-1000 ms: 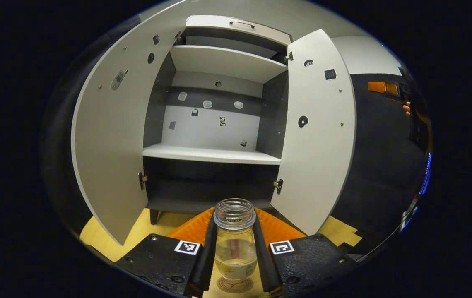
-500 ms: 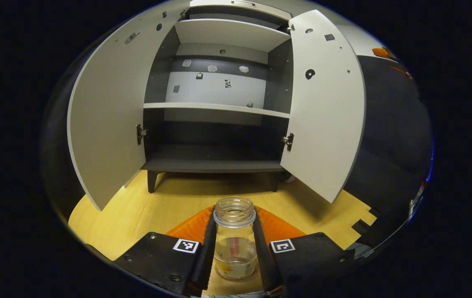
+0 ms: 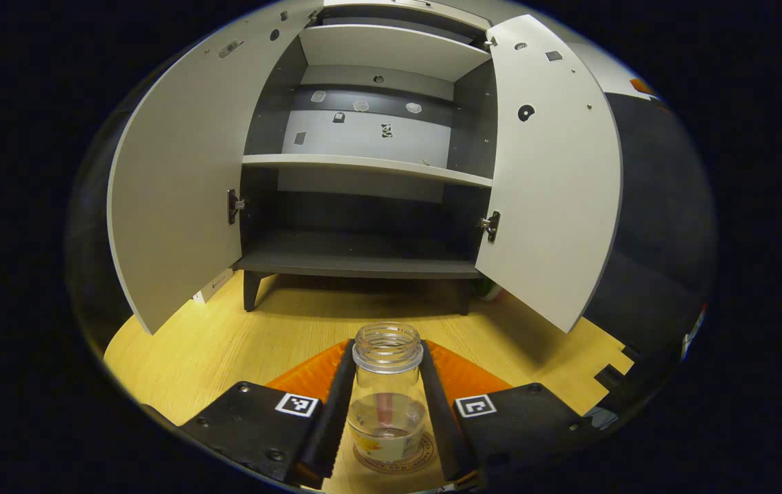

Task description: Grasp the bottle in the cabinet with the left hand and place it on the coaster, then close the right door with the right hand and the left door with the left hand.

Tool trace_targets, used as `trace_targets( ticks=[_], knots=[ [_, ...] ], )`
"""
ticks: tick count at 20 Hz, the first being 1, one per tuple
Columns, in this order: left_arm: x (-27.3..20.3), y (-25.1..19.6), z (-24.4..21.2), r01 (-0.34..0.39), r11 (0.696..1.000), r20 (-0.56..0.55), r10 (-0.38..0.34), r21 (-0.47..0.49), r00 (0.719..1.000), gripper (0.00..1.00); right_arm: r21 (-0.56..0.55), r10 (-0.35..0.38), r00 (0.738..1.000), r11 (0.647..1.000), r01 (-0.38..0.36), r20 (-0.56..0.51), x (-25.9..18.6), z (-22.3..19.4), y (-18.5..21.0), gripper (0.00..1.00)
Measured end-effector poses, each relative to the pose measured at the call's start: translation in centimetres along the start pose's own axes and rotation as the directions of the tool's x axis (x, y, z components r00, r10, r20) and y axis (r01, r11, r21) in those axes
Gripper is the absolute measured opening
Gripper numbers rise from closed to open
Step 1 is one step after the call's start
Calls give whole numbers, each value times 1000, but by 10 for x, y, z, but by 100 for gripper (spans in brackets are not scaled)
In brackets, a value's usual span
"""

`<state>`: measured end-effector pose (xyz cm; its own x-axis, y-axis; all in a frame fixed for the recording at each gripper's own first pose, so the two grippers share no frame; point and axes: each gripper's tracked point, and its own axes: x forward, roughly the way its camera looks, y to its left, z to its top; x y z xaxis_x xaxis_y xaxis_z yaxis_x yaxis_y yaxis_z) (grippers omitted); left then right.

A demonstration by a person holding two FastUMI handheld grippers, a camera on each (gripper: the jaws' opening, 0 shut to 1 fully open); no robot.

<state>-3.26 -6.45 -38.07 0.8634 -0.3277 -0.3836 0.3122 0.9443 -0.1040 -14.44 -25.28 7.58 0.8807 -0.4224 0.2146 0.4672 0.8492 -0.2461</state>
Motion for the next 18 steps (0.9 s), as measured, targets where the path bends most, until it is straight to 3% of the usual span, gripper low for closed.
trace_targets(
  ticks=[2, 3, 4, 11, 18],
  knots=[
    [-5, 1, 2, -10, 1000, 6, 10, -5, 1000, 77, 10, 9, 1000, 1000, -9, -16, 1, -5, 6, 92],
    [-7, 1, 5, -12, 1000, 9, 12, -7, 1000, 92, 18, 15, 1000, 1000, -14, -23, 1, -8, 10, 95],
    [-10, -1, 7, -10, 1000, 11, 10, -10, 1000, 88, 26, 21, 999, 999, -20, -30, 2, -10, 13, 95],
    [-28, -6, 46, -16, 1000, 47, 16, -1, 999, 88, 60, 51, 996, 997, -46, -73, 6, -33, 27, 95],
    [-53, -1, 124, -112, 992, 100, 106, 53, 989, 91, 122, 45, 994, 992, -32, -104, 21, -53, 29, 95]
  ],
)
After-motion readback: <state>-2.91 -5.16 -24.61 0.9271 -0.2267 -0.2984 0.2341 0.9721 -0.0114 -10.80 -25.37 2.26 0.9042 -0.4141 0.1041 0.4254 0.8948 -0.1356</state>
